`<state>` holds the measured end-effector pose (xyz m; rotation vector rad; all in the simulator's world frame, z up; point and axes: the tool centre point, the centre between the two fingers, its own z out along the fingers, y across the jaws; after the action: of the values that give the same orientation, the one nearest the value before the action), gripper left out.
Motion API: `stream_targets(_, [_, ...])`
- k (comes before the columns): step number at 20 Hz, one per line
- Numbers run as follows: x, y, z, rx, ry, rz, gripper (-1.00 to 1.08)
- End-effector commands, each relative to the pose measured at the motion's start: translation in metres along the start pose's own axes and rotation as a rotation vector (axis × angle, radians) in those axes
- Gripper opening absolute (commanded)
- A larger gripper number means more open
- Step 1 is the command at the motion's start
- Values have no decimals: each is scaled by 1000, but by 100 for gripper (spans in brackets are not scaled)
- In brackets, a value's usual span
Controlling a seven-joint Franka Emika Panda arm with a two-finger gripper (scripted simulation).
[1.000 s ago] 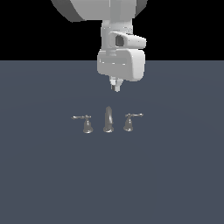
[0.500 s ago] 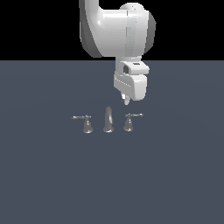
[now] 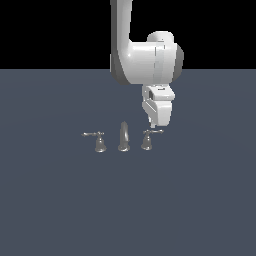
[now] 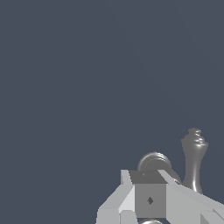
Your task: Turn on the faucet by rotating a designated handle.
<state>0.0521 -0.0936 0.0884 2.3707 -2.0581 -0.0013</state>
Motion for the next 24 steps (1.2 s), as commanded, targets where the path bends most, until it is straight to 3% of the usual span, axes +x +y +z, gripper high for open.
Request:
stream_targets(1, [7,-3,7,1,1,29,-100])
stream_targets(15, [13,-6,12,2,-1,52,-100])
stream_targets(24, [26,25,12,2,-1,52,-100])
